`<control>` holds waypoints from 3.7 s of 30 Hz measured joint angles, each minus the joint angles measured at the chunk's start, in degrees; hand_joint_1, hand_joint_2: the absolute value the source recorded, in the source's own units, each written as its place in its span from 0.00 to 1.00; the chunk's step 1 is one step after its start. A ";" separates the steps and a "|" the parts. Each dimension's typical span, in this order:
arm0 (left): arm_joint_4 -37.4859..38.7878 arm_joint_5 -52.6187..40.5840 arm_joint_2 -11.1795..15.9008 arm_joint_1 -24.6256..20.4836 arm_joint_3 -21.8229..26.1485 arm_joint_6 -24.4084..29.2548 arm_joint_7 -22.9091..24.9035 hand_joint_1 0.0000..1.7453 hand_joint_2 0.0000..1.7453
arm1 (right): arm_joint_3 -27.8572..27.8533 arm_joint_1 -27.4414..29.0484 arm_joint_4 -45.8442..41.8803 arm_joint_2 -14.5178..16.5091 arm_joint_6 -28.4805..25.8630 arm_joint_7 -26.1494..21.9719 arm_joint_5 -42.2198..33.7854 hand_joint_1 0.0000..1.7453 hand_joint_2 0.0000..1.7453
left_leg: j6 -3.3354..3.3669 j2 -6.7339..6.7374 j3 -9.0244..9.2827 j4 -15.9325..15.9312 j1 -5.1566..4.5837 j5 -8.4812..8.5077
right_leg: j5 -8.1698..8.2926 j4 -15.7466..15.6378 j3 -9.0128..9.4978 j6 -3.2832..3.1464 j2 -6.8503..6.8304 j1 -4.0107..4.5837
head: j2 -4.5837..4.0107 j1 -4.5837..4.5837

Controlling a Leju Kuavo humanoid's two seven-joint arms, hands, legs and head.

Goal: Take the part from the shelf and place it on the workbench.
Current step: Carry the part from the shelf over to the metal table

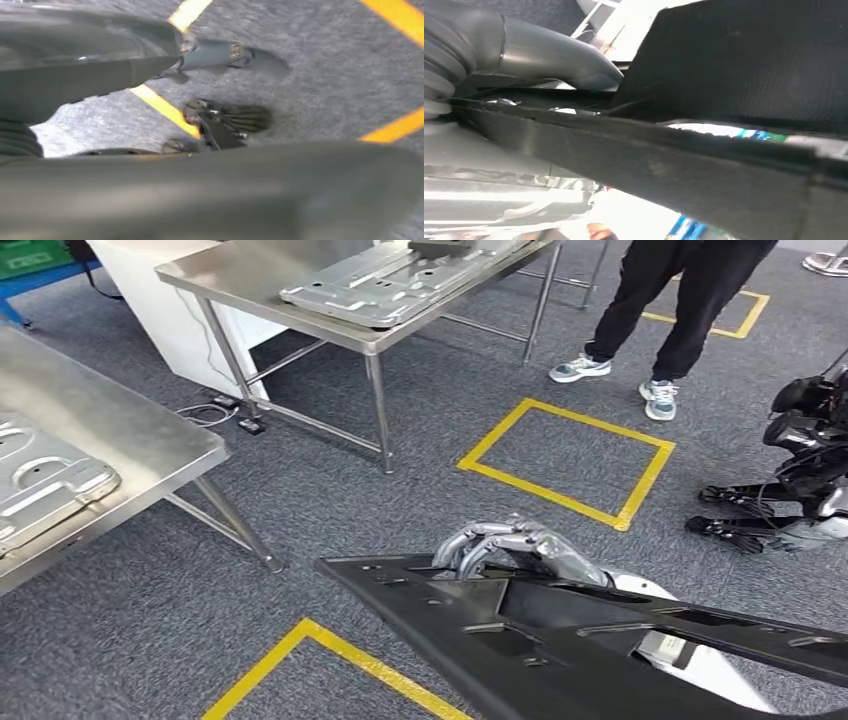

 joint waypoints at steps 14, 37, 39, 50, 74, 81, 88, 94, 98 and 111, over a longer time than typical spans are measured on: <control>0.00 0.37 0.04 -0.35 0.13 -0.64 -0.86 0.00 0.00 | 0.49 -0.70 0.53 0.94 0.01 0.07 -0.06 1.00 1.00 | -2.21 -6.84 -0.71 1.86 0.61 -1.67 | 6.07 -4.40 -1.72 -1.00 5.26 -0.46 | 0.00 0.12; 0.00 1.89 -0.13 -0.89 0.74 -1.71 -0.72 0.00 0.00 | 0.77 -2.17 1.58 1.41 1.12 1.00 -1.34 1.00 1.00 | -0.43 -4.51 0.80 -0.12 0.33 -0.56 | 3.40 3.53 -4.97 0.52 3.47 -0.05 | 0.00 0.27; 0.00 3.05 -0.14 -1.06 1.29 -2.32 -0.80 0.00 0.00 | 0.84 -2.35 1.72 1.42 1.16 1.08 -1.38 1.00 1.00 | -0.89 -6.01 0.76 0.21 0.41 -0.85 | 6.37 -2.58 -2.75 0.49 6.01 -0.26 | -0.01 0.27; 0.00 3.63 -0.28 -1.24 2.58 -2.74 -0.96 0.00 0.00 | 1.07 -3.22 2.04 1.64 1.16 1.33 -1.77 1.00 1.00 | -3.56 -1.14 -8.37 15.97 1.12 -6.17 | 4.74 -4.95 -0.01 -1.59 0.45 -0.50 | 0.00 0.16; 0.00 6.51 -0.52 -1.29 4.91 -3.59 -1.05 0.00 0.00 | 1.18 -2.75 1.57 1.52 1.19 1.89 -2.12 1.00 1.00 | -2.13 -7.57 0.14 0.30 0.59 -0.92 | 6.10 -4.81 -1.77 -0.71 5.56 -0.32 | 0.00 0.38; 0.00 7.15 -0.55 -1.54 5.26 -4.23 -0.96 0.00 0.00 | 1.21 -2.67 1.54 1.60 1.17 1.86 -2.34 1.00 1.00 | -3.88 -1.20 -7.82 15.01 1.18 -5.62 | 4.87 -5.02 -0.26 -1.61 0.31 -0.47 | -0.01 0.29; 0.00 7.21 -0.63 -1.28 5.32 -4.52 -1.04 0.00 0.00 | 1.18 -2.68 1.44 2.05 1.12 1.83 -3.33 1.00 1.00 | -3.12 -0.35 -0.91 0.39 0.60 0.34 | 3.55 -5.04 0.86 -0.68 -0.93 -0.23 | 0.00 0.30; 0.00 7.28 -0.68 -1.34 5.41 -4.54 -1.07 0.00 0.00 | 1.16 -2.88 1.32 2.39 1.16 1.85 -3.39 1.00 1.00 | -1.59 -0.42 0.34 -0.64 0.53 -0.30 | 2.98 -5.59 1.83 0.94 -0.13 -0.55 | -0.01 0.32; 0.00 7.28 -0.75 -1.64 5.54 -4.57 -1.06 0.00 0.00 | 1.04 -2.59 1.20 2.42 1.16 1.92 -3.42 1.00 1.00 | -0.76 -0.71 1.78 -1.45 0.71 -0.70 | -1.97 7.24 -5.40 0.63 2.34 -0.45 | 0.00 0.34; 0.00 7.28 -0.72 -1.89 5.73 -4.57 -1.06 0.00 0.00 | 0.77 -2.14 0.91 2.49 1.27 1.98 -3.78 1.00 1.00 | -3.74 -1.40 1.77 4.28 0.77 -5.88 | 5.20 -4.68 -1.23 -1.55 2.42 -0.65 | 0.00 0.31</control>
